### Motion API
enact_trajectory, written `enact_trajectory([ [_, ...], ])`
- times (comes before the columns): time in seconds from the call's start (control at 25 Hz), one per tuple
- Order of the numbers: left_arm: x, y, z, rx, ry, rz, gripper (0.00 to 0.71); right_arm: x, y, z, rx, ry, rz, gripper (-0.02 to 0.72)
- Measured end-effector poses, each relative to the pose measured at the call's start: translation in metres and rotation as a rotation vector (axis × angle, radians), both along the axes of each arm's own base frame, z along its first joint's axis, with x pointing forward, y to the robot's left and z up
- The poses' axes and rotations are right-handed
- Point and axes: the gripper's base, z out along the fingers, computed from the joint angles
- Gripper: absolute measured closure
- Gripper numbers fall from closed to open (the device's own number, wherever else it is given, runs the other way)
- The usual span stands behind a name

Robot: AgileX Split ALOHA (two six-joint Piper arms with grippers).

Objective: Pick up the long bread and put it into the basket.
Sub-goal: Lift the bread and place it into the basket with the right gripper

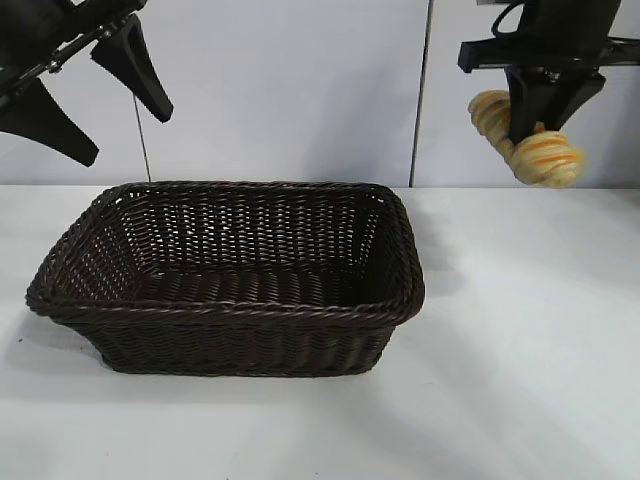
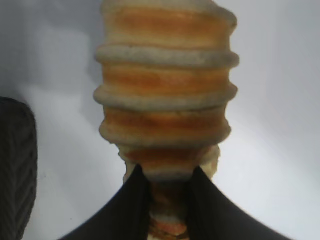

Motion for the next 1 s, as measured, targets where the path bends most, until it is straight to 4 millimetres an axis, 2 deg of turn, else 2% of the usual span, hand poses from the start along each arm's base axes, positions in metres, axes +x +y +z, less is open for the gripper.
enact_trajectory([
  [0.12,0.0,0.0,0.0,0.0,0.0,0.0,0.146,-0.005,0.022,0.0,0.003,0.0,0.064,0.545],
  [0.44,0.0,0.0,0.0,0.0,0.0,0.0,0.146,-0.038,0.11,0.0,0.003,-0.002,0.317,0.545],
  [0.6,0.0,0.0,0.0,0.0,0.0,0.0,0.146,-0.054,0.144,-0.003,-0.002,-0.026,0.465,0.545],
  [0.76,0.0,0.0,0.0,0.0,0.003,-0.002,0.146,-0.057,0.161,-0.011,-0.016,-0.061,0.587,0.545],
  [1.0,-0.001,0.0,0.0,0.0,0.007,-0.005,0.146,-0.051,0.166,-0.029,-0.046,-0.052,0.679,0.545],
])
